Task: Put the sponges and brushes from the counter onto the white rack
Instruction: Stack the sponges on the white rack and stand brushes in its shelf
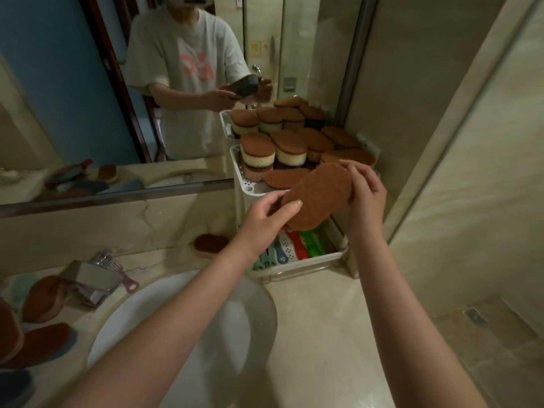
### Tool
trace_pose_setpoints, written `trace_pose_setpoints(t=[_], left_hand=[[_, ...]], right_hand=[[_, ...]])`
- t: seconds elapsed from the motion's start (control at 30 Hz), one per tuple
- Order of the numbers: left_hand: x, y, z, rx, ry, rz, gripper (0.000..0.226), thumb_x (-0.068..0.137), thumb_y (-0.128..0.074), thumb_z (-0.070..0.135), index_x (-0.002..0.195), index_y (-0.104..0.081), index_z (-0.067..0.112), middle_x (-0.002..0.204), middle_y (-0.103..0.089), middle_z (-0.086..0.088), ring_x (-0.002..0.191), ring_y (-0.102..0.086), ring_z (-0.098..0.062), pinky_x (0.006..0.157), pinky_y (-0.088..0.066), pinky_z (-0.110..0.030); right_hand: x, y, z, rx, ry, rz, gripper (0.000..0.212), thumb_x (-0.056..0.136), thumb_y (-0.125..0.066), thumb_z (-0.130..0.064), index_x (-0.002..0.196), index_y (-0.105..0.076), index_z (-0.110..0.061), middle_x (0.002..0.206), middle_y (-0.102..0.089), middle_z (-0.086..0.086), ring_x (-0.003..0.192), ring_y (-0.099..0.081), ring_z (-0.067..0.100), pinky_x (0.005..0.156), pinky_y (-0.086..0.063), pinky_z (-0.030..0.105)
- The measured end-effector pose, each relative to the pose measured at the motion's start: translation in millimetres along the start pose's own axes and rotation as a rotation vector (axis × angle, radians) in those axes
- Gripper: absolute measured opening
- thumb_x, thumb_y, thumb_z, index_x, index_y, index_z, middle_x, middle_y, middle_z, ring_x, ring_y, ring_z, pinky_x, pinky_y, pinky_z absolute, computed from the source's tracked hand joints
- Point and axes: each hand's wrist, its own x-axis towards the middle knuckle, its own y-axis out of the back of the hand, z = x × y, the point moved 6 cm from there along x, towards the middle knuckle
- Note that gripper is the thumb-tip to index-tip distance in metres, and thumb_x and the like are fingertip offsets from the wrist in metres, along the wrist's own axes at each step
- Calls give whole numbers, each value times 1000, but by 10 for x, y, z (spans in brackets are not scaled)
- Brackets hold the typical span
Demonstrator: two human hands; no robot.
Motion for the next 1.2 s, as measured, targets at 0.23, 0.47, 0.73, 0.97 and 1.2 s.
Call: trace_pose_setpoints(t=[0.23,0.47,0.73,0.97,1.2], left_hand=[[376,437,427,162,31,339,22,86,-62,39,85,-53,19,92,-63,0,75,-60,-9,54,-46,-20],[698,533,379,267,151,402,33,85,-64,38,102,-64,9,103,-65,-6,87,-62,-19,70,-50,-27],[811,484,227,578,185,486,31,80,-66,42,71,-51,16,82,-64,-6,83,-62,-24,73,-51,-35],[840,432,334,802,137,517,40,84,-63,41,95,-58,4,97,-61,-10,94,-57,-27,71,-40,-30],[740,489,374,752,28,562,32,90,-54,39,82,-57,9,83,-57,-3,83,-56,-21,67,-36,-27]], right_hand=[[162,-250,-10,-313,94,-60,24,96,-52,-31,106,-68,-15,101,-65,0,98,-61,13,81,-51,26],[382,-449,77,-759,115,-55,48,92,-50,-50,120,-63,-13,115,-61,2,110,-55,21,95,-48,41],[357,-459,167,-1051,219,65,45,88,-54,-50,116,-59,-15,107,-63,3,99,-57,23,81,-51,38],[366,-552,184,-1116,389,69,29,90,-58,-39,96,-66,-12,98,-56,9,92,-52,28,73,-43,36],[219,-590,117,-1181,515,96,28,90,-55,-34,95,-69,-10,96,-55,12,90,-51,31,72,-41,38]])
